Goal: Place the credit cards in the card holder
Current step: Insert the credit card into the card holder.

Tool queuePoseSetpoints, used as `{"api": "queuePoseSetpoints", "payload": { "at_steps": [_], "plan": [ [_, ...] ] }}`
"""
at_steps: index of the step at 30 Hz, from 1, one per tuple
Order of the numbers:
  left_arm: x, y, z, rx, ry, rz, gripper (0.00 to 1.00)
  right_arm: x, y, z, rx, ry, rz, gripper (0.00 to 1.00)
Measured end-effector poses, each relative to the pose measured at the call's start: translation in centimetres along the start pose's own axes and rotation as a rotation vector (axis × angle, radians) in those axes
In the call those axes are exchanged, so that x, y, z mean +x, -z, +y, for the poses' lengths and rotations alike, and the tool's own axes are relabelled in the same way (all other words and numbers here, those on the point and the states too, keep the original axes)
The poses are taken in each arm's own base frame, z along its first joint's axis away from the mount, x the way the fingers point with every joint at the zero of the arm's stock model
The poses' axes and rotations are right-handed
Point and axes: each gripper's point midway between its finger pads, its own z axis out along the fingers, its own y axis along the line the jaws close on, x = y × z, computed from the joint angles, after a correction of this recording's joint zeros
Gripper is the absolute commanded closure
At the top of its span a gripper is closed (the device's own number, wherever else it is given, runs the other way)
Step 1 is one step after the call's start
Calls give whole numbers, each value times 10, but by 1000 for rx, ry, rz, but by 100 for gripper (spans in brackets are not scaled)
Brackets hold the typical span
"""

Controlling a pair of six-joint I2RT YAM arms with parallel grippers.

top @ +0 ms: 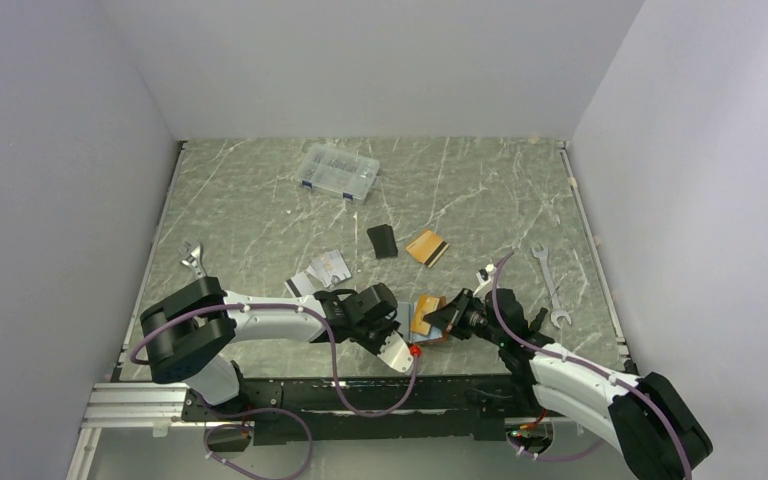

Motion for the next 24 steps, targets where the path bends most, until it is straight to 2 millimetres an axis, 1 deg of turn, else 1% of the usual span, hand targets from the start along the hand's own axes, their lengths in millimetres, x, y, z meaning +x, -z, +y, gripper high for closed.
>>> {"api": "queuePoseSetpoints", "payload": {
  "at_steps": [5, 9, 18, 24],
  "plan": [
    [0, 0, 0, 0, 0, 0, 100, 2, 1, -4, 19, 5, 6, 100],
    [0, 0, 0, 1, 0, 0, 100, 1, 3, -4, 21, 16, 3, 100],
    [0, 0, 0, 6, 1, 4, 100, -4, 6, 6, 4, 35, -7, 100],
    [0, 0, 0, 7, 1, 4, 100, 1, 4, -3, 38, 26, 14, 100]
  ]
}}
